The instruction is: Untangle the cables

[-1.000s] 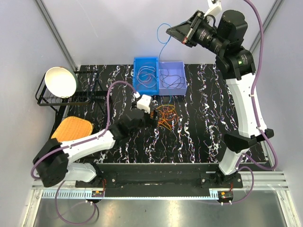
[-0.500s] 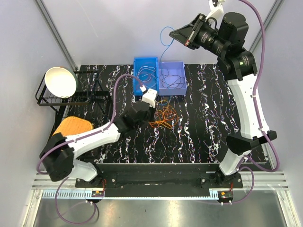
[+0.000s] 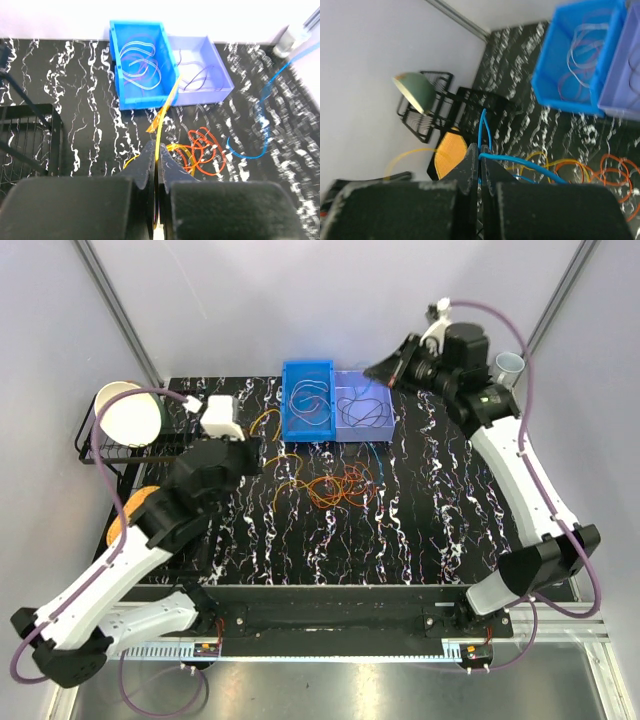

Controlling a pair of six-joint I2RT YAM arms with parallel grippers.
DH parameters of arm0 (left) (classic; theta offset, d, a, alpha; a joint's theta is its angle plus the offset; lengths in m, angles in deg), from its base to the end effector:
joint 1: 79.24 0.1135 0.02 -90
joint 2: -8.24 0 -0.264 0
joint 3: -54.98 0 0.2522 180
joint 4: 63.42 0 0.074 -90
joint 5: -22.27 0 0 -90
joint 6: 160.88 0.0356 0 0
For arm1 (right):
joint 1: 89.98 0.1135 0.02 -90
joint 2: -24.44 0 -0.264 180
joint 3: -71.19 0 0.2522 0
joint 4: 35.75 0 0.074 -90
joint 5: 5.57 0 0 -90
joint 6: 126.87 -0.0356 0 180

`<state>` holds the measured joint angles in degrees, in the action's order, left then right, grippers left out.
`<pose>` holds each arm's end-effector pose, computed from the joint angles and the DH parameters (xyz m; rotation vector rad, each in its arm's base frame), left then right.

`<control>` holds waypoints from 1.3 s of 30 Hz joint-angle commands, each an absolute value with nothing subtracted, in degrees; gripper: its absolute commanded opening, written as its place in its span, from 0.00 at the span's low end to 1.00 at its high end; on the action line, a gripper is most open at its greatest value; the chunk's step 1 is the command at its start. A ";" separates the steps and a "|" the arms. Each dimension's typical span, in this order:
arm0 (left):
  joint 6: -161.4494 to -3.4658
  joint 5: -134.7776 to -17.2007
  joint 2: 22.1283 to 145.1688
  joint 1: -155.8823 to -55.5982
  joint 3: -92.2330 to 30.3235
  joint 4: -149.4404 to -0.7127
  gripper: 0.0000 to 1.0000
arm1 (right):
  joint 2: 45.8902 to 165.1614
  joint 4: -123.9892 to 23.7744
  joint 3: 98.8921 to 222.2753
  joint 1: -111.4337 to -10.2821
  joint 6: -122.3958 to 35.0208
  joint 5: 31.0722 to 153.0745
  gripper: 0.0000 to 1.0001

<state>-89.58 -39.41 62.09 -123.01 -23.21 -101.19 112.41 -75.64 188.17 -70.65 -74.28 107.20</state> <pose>0.1536 -0.1237 0.4062 0.0397 1.7889 -0.3397 0.3126 0.1243 0.4795 -0.0132 1.8716 1.0519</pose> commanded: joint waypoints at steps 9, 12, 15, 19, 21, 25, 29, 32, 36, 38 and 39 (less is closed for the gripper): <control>-96.27 -44.08 54.04 -122.75 -21.55 -116.46 0.00 | 112.86 -73.33 188.56 -70.74 -69.58 105.35 0.00; -97.86 -44.88 50.00 -122.75 -18.82 -121.03 0.00 | 114.79 -73.86 192.60 -70.82 -68.34 104.21 0.00; -99.70 -43.04 46.40 -122.75 -15.84 -125.60 0.00 | 117.95 -74.56 197.96 -70.91 -67.20 103.16 0.00; -101.81 -40.84 41.74 -122.75 -10.56 -126.05 0.00 | 123.48 -74.56 205.60 -71.00 -65.44 100.26 0.00; -101.82 -40.66 41.29 -122.75 -8.54 -125.87 0.00 | 125.42 -74.56 208.42 -71.00 -64.12 98.33 0.00; -101.38 -40.74 42.07 -122.75 -6.95 -125.96 0.00 | 132.35 -74.56 217.89 -71.18 -61.31 95.77 0.00; -100.94 -41.63 42.61 -122.75 -7.48 -125.87 0.00 | 138.51 -74.56 226.09 -71.44 -57.80 93.14 0.00; -100.85 -41.71 42.17 -122.75 -7.39 -125.78 0.00 | 143.44 -74.47 231.54 -71.62 -54.03 90.24 0.00; -101.20 -41.19 39.98 -122.75 -7.30 -125.70 0.00 | 149.15 -72.54 235.06 -71.88 -50.06 86.81 0.00; -101.38 -40.57 39.53 -122.66 -7.21 -125.70 0.00 | 150.56 -70.70 234.89 -72.23 -49.36 85.75 0.00; -101.38 -40.48 39.18 -122.75 -7.21 -125.78 0.00 | 151.87 -70.08 234.54 -72.32 -49.53 85.66 0.00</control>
